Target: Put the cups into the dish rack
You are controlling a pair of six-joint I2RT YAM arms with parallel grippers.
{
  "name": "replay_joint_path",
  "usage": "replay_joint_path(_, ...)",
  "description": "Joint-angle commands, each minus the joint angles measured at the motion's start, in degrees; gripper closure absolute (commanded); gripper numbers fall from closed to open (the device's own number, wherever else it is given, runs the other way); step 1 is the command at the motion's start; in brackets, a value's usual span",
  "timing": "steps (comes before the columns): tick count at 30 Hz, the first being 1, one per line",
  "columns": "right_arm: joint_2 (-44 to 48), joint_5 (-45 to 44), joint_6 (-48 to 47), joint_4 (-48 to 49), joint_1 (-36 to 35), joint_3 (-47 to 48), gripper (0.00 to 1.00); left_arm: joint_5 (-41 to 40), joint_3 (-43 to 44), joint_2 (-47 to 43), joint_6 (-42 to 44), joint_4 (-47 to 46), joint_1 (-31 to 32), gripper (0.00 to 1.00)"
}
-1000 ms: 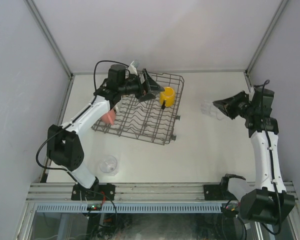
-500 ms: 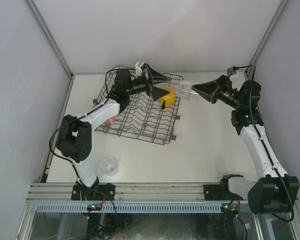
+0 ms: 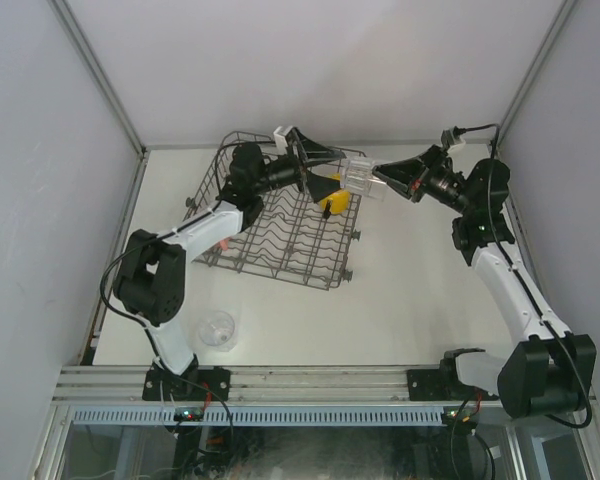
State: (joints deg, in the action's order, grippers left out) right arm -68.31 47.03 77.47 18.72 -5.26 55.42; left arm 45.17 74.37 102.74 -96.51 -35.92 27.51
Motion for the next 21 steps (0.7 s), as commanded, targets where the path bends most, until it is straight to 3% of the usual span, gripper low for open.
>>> replay_joint_path(1,-0.38,-1.14,0.84,5.36,-1.34,1.22,1.0,0.95,-0.24,-2.79,-0.3,-2.06,2.36,0.03)
replay_joint_path(6,-1.22,-1.83,0.41,5.19,-2.85,1.36,1.0,1.15,1.81,-3.35,2.66,1.51,2.91,0.03)
replay_joint_path(12,-1.62,-2.22,-0.68,4.36,-3.52,1.45,1.0,0.9,1.3,-4.35,3.5,2.26,3.17,0.21)
replay_joint_path(14,-1.65,-2.37,-1.03,3.79,-3.75,1.47,1.0,0.89,1.23,-4.47,3.67,2.24,3.18,0.32)
replay_joint_path(16,-1.75,-2.49,-1.32,3.54,-4.0,1.46,1.0,0.8,1.24,-4.56,3.72,2.26,3.18,0.52)
replay_joint_path(21,-1.99,-2.54,-2.48,1.96,-4.35,1.53,1.0,0.87,1.7,-4.39,3.97,2.25,3.11,0.81)
